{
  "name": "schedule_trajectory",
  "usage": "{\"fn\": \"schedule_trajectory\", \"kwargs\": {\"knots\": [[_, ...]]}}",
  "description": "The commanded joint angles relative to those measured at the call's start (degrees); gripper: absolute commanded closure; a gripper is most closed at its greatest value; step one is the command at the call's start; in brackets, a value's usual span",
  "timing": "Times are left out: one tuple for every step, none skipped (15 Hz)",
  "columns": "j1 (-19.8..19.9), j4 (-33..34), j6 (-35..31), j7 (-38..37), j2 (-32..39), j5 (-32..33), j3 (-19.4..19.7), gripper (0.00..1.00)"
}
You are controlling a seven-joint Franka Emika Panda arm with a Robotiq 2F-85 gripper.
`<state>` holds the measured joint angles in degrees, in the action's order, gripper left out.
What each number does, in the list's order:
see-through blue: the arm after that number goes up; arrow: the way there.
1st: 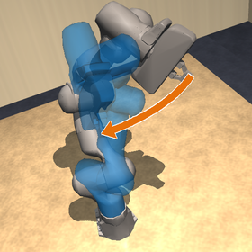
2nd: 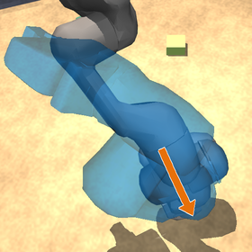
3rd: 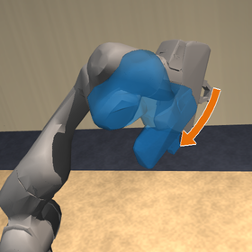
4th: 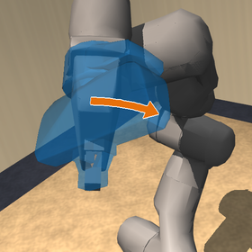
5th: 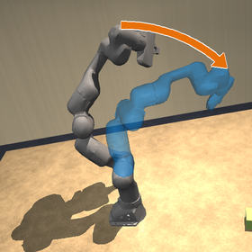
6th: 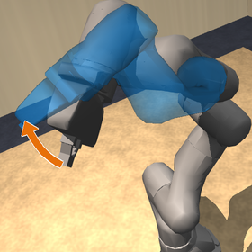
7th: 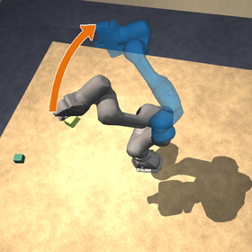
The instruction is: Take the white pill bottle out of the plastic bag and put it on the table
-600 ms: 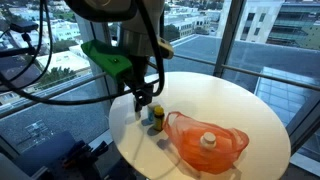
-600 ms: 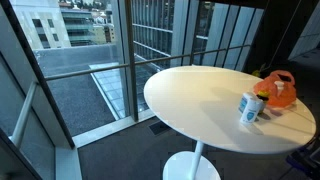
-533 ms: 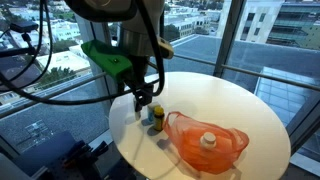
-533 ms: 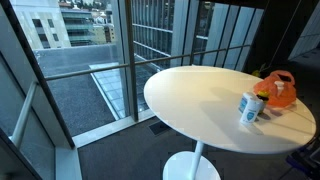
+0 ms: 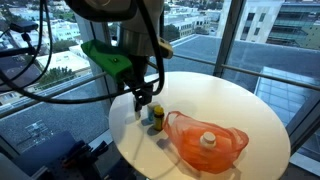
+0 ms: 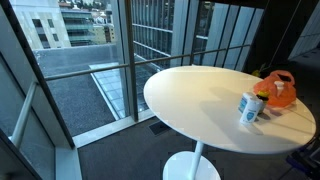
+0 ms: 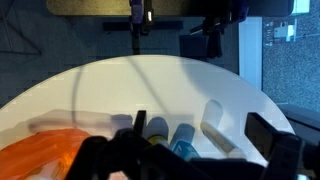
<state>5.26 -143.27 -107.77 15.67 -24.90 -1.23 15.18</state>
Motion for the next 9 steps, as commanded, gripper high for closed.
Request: {"fn": "schedule_trajectory", "kwargs": {"knots": [[0.65,1.67,-0.38,-1.17,1.84,0.4,-2.21,0.0],[0.53,2.1,-0.86,-1.64,2.45,0.53,-2.75,0.0],[0.39,2.6,-1.22,-1.92,3.07,0.5,-3.26,0.0],[0.38,3.12,-1.96,-2.52,3.78,0.58,-3.82,0.0],[0.4,3.69,-2.59,-2.87,4.51,0.67,-4.22,0.0],[0.45,4.43,-3.35,-3.25,5.36,0.64,-4.5,0.0],[0.5,5.11,-4.04,-3.58,6.09,0.66,-4.74,0.0],[0.62,6.04,-4.78,-3.79,6.95,0.71,-4.82,0.0],[0.88,6.72,-5.9,-4.36,7.74,1.15,-4.97,0.0]]}}
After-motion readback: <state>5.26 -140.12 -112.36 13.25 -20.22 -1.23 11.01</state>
